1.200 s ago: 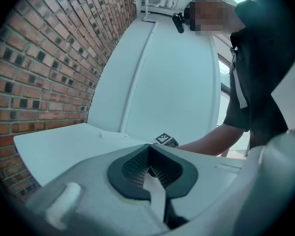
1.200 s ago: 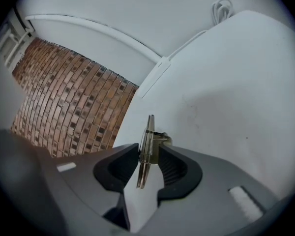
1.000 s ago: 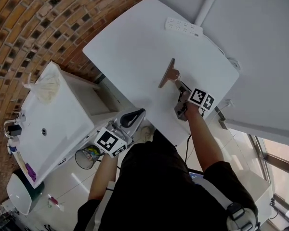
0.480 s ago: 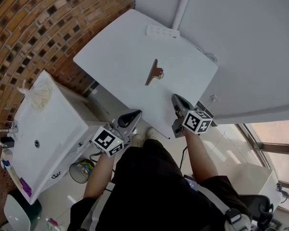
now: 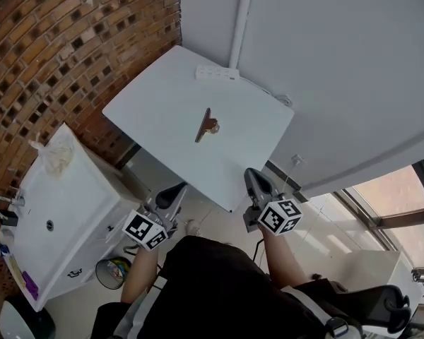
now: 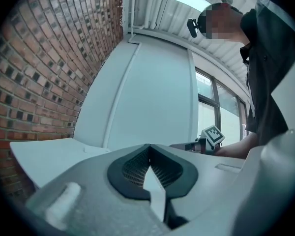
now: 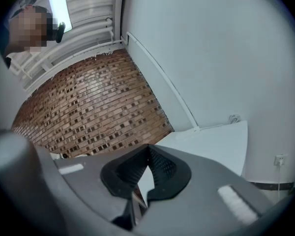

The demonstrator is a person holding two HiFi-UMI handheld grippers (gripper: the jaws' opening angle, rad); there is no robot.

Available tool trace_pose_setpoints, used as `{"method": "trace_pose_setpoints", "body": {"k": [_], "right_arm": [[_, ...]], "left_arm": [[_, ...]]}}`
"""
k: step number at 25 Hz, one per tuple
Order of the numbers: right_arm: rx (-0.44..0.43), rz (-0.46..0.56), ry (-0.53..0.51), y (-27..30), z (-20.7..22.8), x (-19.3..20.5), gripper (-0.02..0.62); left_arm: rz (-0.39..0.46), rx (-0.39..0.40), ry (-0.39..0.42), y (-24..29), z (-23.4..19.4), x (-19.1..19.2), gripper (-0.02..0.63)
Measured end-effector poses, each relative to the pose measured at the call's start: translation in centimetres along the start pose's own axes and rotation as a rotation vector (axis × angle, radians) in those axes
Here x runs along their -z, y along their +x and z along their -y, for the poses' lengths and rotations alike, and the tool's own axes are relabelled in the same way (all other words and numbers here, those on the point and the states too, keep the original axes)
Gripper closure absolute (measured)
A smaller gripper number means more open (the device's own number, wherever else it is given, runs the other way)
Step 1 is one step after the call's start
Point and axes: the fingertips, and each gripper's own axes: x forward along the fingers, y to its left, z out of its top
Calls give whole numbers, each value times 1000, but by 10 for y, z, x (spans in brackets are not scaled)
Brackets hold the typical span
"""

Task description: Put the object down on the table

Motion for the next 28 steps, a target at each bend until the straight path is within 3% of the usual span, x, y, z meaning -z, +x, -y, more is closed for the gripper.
{"method": "trace_pose_setpoints", "body": {"k": [3,8,11,14,18,22,28], "right_arm": [[-2,42,-46,-34,-10,-9,589],[-22,28,-173,-88,-2,-13,589],[-47,24,-188,-107,0,-11,589],[-89,-16,-231,-118,-1,3,589],[-131,-28,-255,-127,-4,11,589],[-126,-22,-261,-138,-11,13,589],[-81,16,-294,-143,-17,3,589]], "left_arm": [[14,-23,-7,-5,23,1,607],[42,-39,-39,6,74,9,607],[10,-18,2,7,109,18,607],[-19,-51,4,-8,130,31,607],[-26,-135,-11,-37,134,37,607],[-25,-168,-22,-55,133,38,607],[-9,-84,6,-40,125,26,607]]}}
